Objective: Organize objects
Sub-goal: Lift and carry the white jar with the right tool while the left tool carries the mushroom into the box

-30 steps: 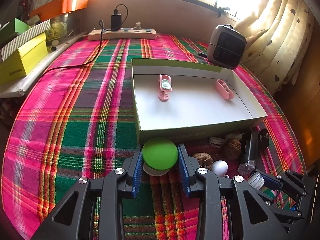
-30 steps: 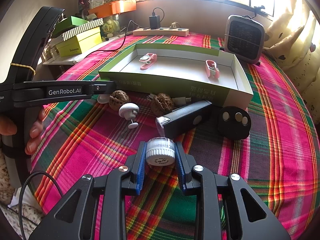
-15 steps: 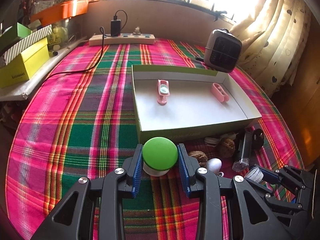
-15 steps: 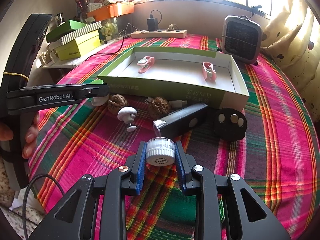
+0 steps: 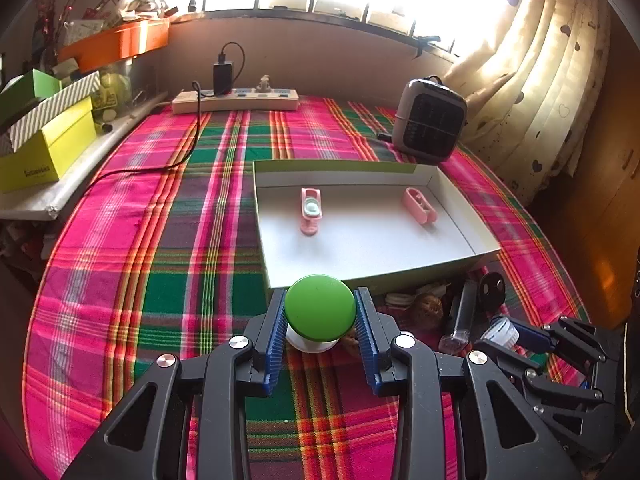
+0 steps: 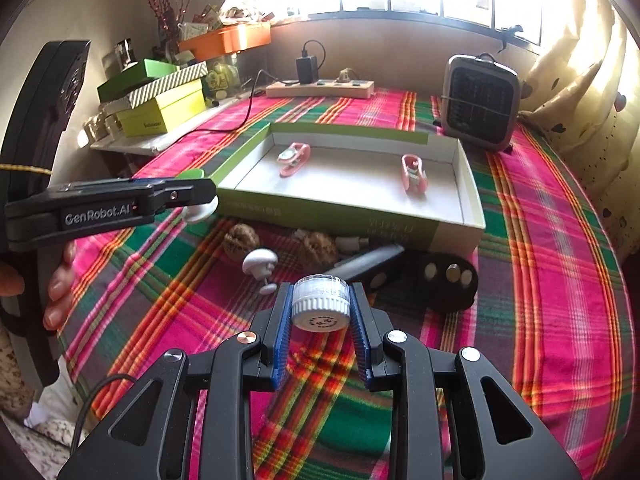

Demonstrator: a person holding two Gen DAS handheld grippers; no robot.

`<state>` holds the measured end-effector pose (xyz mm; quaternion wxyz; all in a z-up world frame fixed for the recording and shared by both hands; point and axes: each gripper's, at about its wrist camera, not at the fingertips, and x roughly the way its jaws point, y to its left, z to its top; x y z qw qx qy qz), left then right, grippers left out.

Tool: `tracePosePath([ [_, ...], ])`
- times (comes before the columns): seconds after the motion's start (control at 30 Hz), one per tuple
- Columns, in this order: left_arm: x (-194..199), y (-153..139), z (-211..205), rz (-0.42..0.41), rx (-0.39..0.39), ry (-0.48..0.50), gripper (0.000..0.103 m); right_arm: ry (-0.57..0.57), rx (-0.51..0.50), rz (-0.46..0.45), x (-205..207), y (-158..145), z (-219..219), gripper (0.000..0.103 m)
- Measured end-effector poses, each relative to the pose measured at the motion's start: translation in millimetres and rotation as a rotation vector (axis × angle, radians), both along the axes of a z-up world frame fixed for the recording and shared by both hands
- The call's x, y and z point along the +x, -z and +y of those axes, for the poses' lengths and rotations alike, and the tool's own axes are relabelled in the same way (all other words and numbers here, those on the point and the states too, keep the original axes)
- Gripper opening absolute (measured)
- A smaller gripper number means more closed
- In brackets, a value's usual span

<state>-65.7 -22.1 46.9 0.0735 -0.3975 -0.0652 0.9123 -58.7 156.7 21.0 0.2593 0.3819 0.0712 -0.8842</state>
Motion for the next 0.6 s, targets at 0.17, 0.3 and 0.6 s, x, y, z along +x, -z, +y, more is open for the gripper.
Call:
tracePosePath([
  [0.17,-6.8,-5.5,1.0,0.01,-0.003,0.004,0.031,0.007,-0.007,0.022,-10.0,-10.0,0.5,0.029],
  [0.3,-14.8,-8.0,2.5,0.015,-0.001,0.013,0.031,0.013,-0.01,0.036,-21.2,-16.8,-0.5,0.029],
  [0.6,-36.0,-3.2,5.9,0.003,0.006,0.026,0.031,0.016,-0.018,0.031,-58.7,-24.5,-4.0,0.029],
])
